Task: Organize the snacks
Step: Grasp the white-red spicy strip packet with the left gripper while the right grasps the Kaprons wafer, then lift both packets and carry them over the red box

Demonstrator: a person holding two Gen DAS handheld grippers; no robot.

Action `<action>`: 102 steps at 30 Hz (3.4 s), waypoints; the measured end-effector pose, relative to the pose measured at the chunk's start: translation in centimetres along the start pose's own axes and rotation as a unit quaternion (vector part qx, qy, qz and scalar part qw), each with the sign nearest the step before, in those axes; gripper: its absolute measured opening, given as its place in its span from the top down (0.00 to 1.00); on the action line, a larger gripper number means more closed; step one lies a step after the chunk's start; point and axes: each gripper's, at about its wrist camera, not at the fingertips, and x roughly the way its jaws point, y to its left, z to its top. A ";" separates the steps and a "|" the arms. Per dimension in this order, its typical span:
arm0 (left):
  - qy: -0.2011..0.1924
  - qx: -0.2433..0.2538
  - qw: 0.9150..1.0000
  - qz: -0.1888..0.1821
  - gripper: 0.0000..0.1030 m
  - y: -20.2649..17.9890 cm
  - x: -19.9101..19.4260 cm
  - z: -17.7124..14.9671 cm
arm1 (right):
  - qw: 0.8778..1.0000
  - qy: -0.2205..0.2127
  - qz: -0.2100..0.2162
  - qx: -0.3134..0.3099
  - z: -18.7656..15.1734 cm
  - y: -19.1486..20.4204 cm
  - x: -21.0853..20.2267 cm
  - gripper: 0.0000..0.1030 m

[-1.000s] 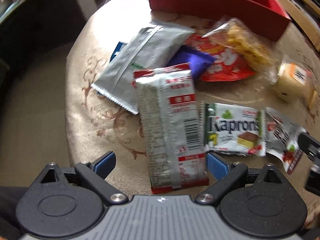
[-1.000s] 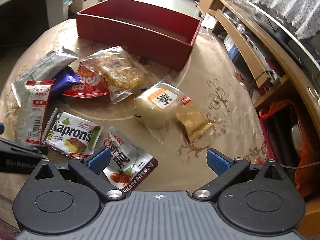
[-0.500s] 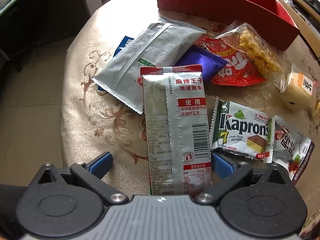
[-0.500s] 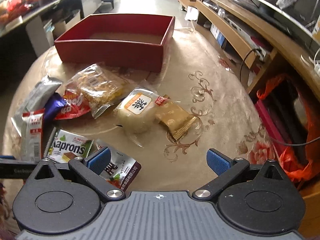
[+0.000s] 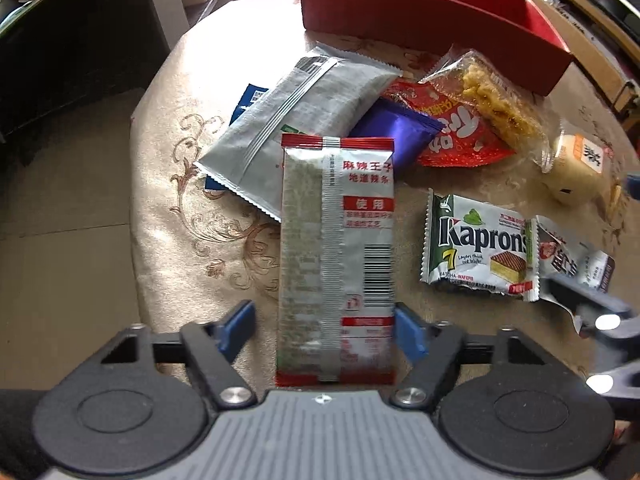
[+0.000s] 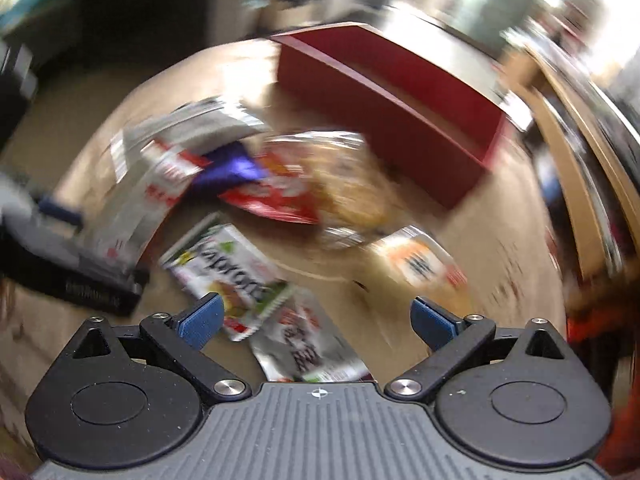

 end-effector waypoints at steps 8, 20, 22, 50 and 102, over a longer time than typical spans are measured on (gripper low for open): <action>0.013 0.023 0.999 -0.020 0.46 0.5 -0.2 0.1 | 0.987 0.027 0.075 -0.140 2.3 2.4 3.0 0.07; 0.016 0.031 0.999 -0.022 0.16 -0.2 1.8 2.6 | 0.987 0.070 0.140 -0.033 1.5 0.2 6.0 0.08; 0.017 0.044 0.999 -0.022 0.10 -0.7 2.1 2.6 | 0.988 0.073 0.135 -0.028 0.7 0.3 5.3 0.11; 0.020 0.023 1.000 0.006 0.05 0.7 1.5 0.9 | 0.986 0.086 0.105 0.093 -1.5 0.7 4.3 0.00; 0.003 0.067 0.998 -0.016 0.58 -3.0 -1.2 0.7 | 0.984 0.057 0.076 0.148 -2.6 0.7 0.0 0.38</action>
